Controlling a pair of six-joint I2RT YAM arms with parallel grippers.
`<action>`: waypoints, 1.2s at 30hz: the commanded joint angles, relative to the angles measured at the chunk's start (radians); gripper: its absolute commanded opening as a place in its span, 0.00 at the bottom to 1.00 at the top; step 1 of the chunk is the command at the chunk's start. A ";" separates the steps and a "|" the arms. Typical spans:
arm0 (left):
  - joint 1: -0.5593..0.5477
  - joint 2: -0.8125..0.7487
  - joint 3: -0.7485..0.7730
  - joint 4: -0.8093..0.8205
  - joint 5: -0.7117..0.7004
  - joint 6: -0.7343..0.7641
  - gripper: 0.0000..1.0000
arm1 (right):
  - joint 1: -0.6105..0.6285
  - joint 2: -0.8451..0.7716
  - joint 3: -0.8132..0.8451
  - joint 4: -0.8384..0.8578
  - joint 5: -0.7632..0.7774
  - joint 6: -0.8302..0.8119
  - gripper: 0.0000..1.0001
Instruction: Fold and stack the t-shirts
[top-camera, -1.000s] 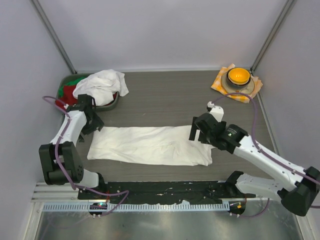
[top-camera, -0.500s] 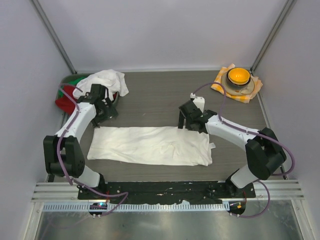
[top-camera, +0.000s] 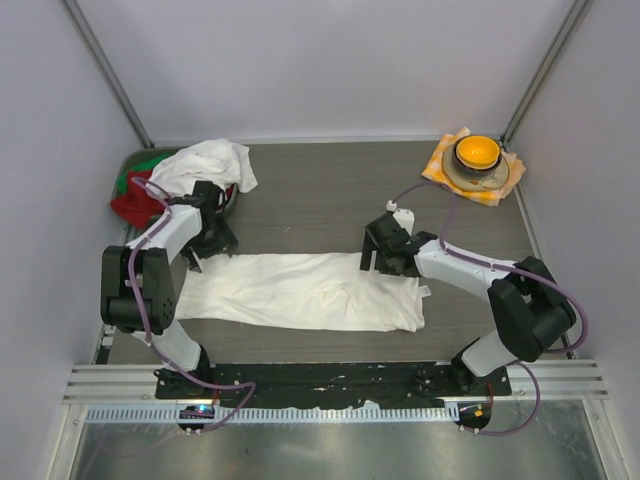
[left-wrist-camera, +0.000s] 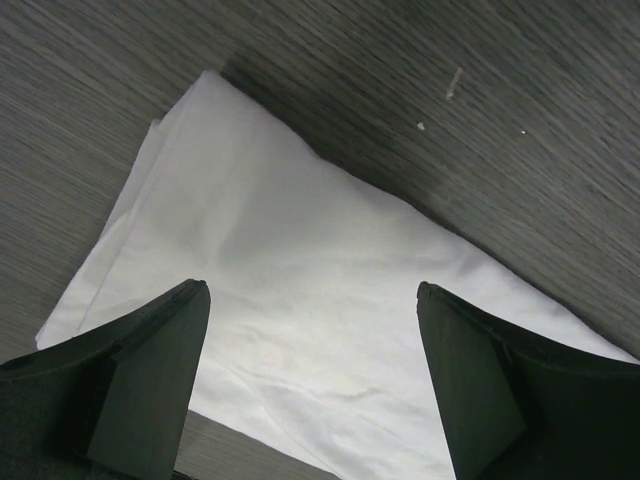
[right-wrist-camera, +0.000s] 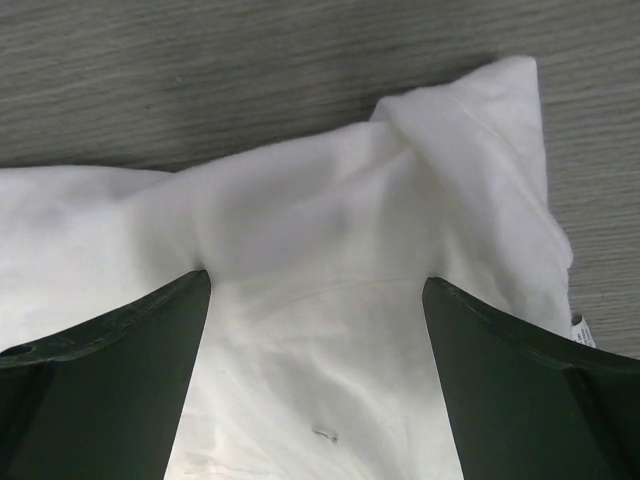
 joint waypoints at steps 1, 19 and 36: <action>-0.001 0.029 -0.014 0.006 -0.086 -0.046 0.89 | -0.001 -0.001 -0.055 0.072 -0.003 0.055 0.94; -0.134 -0.095 -0.347 0.158 -0.102 -0.344 0.79 | -0.142 0.431 0.320 0.119 -0.088 -0.130 0.94; -0.750 -0.370 -0.293 -0.095 -0.262 -0.743 0.70 | -0.145 0.670 0.974 -0.203 -0.148 -0.356 0.95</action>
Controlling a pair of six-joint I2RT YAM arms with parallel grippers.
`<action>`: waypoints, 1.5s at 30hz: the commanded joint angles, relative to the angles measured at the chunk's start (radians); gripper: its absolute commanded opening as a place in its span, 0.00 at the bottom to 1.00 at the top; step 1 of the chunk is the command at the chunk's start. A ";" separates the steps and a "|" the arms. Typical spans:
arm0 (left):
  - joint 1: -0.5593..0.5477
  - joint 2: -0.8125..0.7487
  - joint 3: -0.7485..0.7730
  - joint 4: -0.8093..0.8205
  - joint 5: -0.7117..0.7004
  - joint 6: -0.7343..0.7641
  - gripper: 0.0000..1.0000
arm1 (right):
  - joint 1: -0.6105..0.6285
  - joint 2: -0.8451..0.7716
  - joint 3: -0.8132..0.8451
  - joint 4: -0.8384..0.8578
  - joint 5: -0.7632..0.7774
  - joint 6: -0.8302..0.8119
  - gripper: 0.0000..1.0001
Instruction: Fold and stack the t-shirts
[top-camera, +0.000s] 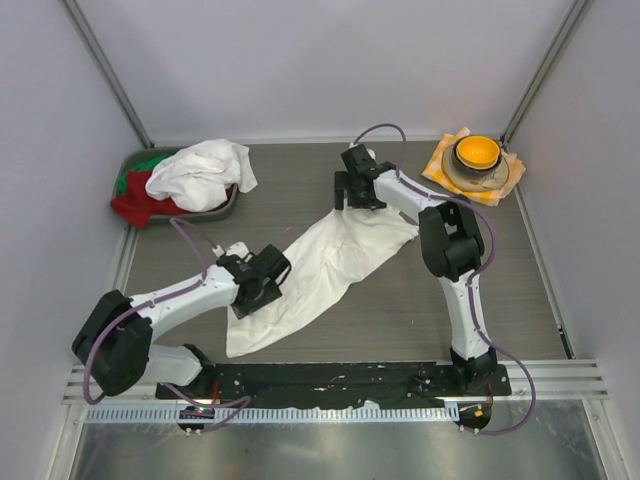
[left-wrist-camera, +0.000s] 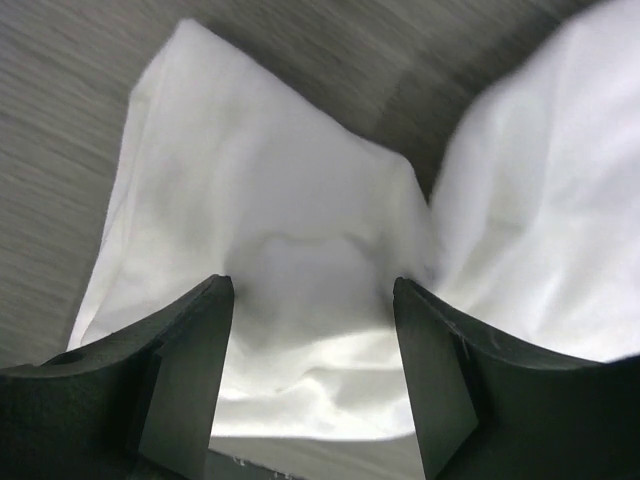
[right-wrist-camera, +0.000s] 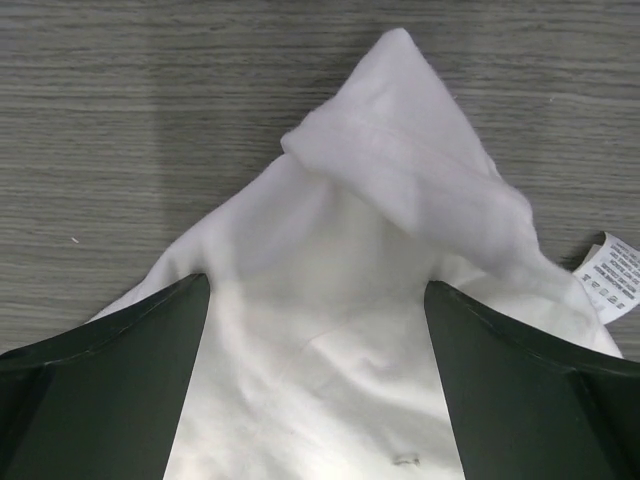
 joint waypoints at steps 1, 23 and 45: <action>-0.209 -0.065 0.115 -0.183 -0.135 -0.182 0.71 | 0.004 -0.084 0.073 -0.091 -0.002 -0.053 0.95; -0.342 -0.125 0.521 -0.384 -0.438 0.165 0.98 | 0.004 -0.282 -0.317 0.406 -0.275 0.292 1.00; -0.142 -0.179 0.483 -0.292 -0.373 0.373 1.00 | -0.062 0.284 0.263 0.251 -0.270 0.255 1.00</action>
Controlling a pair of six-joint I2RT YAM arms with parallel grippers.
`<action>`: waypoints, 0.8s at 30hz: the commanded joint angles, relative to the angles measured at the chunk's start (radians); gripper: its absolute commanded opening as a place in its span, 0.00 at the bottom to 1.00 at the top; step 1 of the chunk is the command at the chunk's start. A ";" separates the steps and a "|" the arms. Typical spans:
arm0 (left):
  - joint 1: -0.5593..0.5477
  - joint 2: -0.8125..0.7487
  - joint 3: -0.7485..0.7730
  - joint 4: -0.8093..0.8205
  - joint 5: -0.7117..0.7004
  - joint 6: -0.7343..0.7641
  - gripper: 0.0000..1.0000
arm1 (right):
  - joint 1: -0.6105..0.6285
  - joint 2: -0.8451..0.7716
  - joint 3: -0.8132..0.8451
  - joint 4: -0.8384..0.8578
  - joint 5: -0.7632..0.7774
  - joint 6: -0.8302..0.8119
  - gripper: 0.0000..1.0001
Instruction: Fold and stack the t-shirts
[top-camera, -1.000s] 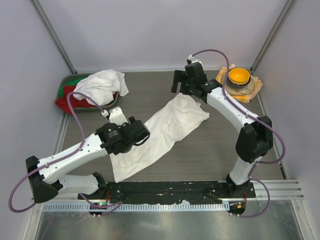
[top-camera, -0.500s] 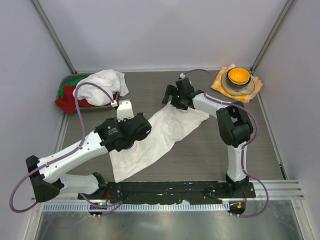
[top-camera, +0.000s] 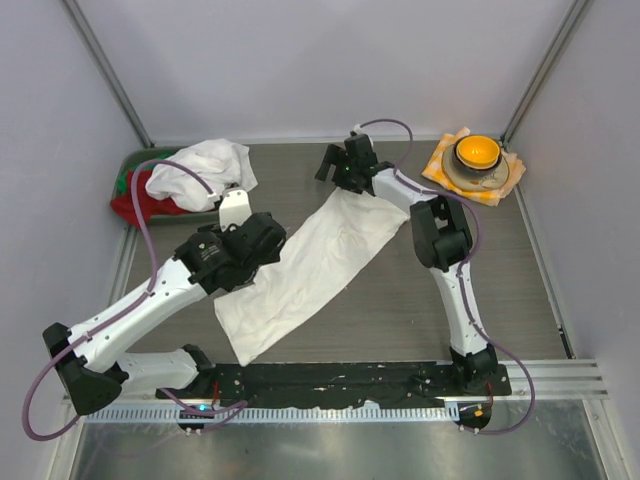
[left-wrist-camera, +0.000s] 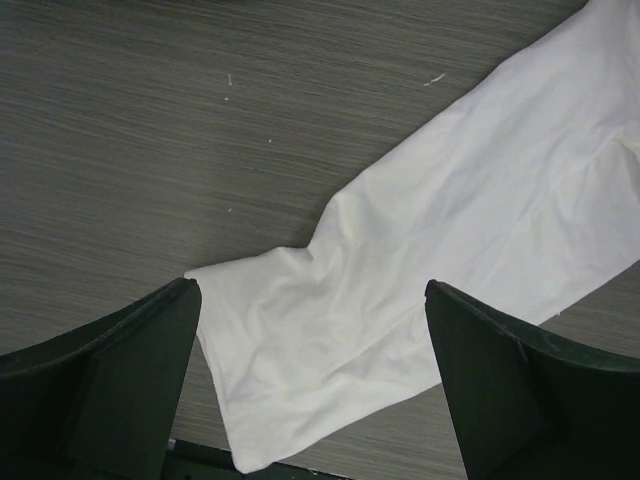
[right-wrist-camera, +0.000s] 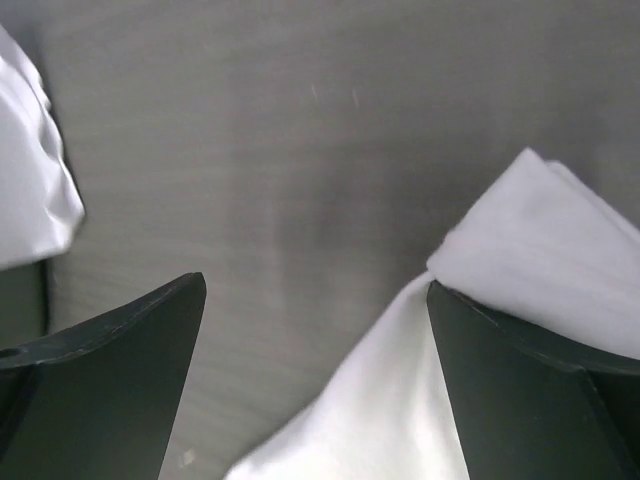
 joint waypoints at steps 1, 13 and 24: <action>0.052 -0.010 -0.012 0.037 0.006 0.047 1.00 | -0.017 0.207 0.267 -0.159 -0.007 0.001 1.00; 0.121 0.048 -0.083 0.178 0.137 0.072 1.00 | -0.028 0.490 0.663 0.263 -0.272 0.259 1.00; 0.121 0.050 -0.322 0.400 0.314 0.055 1.00 | -0.059 -0.261 0.089 0.436 -0.210 0.021 1.00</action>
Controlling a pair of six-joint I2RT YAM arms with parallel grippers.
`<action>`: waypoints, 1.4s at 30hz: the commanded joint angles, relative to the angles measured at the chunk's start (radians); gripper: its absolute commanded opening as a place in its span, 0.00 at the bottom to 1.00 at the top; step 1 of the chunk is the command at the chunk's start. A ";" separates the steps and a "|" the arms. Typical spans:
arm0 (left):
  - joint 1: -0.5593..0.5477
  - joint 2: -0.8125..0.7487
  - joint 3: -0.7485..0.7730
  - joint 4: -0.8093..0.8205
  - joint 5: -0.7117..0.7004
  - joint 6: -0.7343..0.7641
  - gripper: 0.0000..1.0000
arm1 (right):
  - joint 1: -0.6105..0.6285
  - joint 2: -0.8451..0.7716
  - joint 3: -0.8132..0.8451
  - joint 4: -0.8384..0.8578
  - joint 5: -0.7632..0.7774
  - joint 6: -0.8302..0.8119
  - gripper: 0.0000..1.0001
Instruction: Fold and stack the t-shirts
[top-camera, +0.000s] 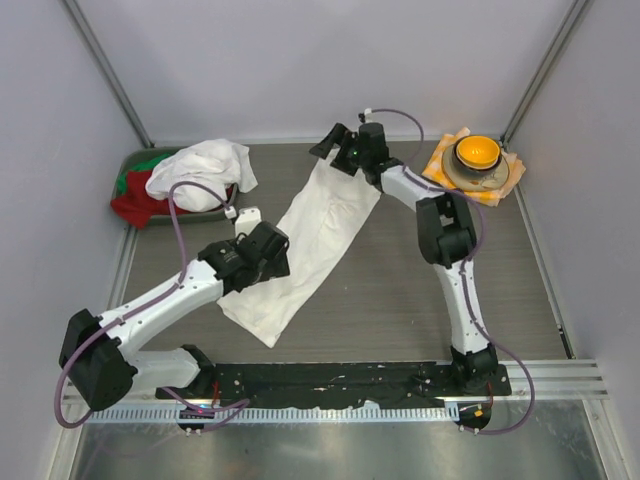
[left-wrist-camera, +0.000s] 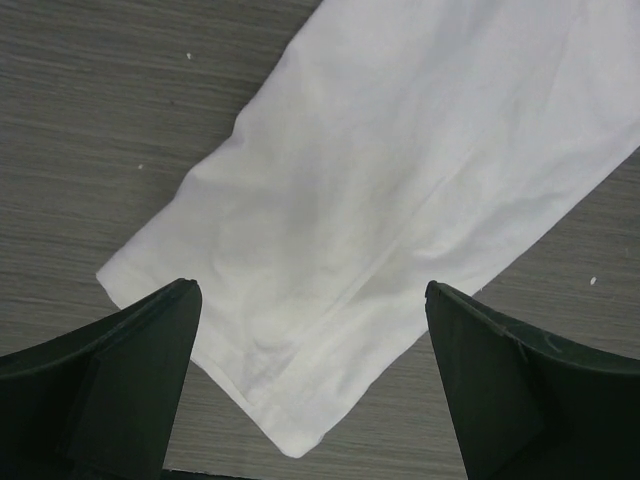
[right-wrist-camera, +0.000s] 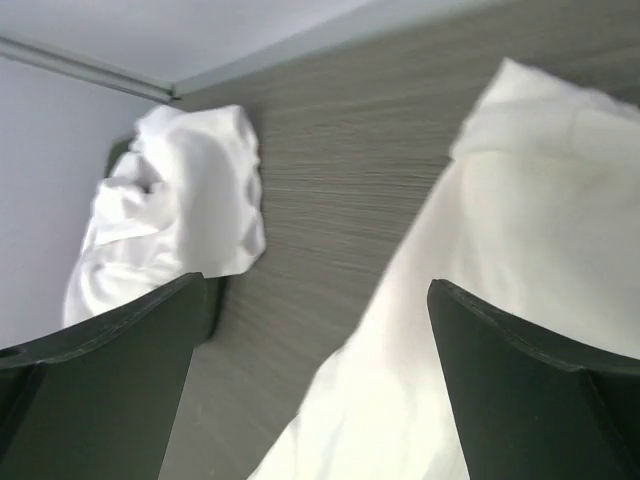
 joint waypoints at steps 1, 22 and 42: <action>0.001 -0.005 -0.095 0.133 0.092 -0.020 1.00 | -0.004 -0.559 -0.182 0.045 0.088 -0.217 1.00; -0.195 -0.109 -0.484 0.350 0.274 -0.272 1.00 | 0.010 -1.174 -0.607 -0.466 0.328 -0.362 1.00; -0.708 0.436 -0.037 0.422 0.148 -0.420 1.00 | 0.009 -1.249 -0.698 -0.699 0.524 -0.414 1.00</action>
